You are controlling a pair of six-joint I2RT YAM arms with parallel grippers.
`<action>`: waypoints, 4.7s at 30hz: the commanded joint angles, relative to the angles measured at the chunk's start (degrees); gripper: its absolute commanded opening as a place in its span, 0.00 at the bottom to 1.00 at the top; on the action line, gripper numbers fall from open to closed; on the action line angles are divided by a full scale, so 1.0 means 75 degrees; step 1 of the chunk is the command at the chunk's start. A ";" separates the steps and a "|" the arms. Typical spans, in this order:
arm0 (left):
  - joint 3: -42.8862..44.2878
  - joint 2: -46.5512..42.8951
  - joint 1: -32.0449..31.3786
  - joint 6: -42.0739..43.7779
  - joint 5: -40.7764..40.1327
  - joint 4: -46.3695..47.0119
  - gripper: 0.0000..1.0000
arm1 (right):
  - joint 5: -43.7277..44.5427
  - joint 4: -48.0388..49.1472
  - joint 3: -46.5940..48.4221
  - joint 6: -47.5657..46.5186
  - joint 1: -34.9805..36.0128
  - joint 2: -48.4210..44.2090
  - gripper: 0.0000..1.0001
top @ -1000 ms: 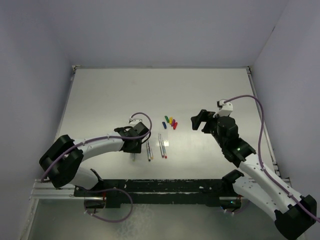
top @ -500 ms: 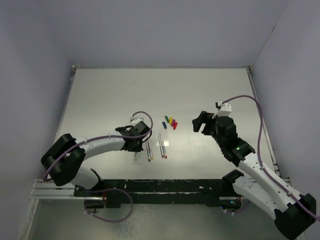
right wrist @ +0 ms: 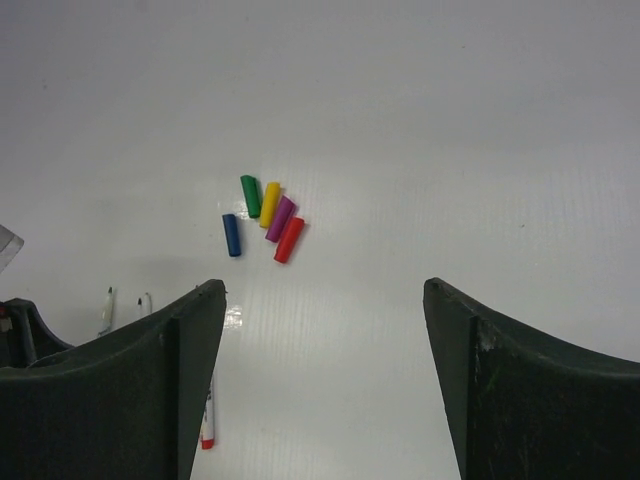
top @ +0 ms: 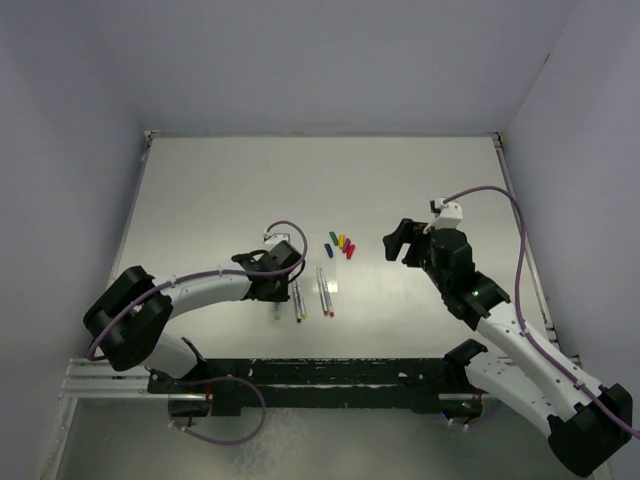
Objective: Insert the pens into the pen caps
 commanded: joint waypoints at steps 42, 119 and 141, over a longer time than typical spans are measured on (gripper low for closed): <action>-0.0482 -0.2512 -0.0428 -0.0105 0.0234 -0.0963 0.00 | -0.0137 0.1130 0.1568 -0.1183 -0.0013 0.2740 0.72; -0.2595 -0.5381 -0.0512 0.1152 0.1687 0.1811 0.00 | -0.1629 0.0368 0.5312 -0.2249 0.0789 0.8945 0.29; -0.2546 -0.5364 -0.0512 0.1170 0.1580 0.1861 0.00 | -0.1384 -0.0149 0.5501 -0.2276 0.0851 0.9192 0.02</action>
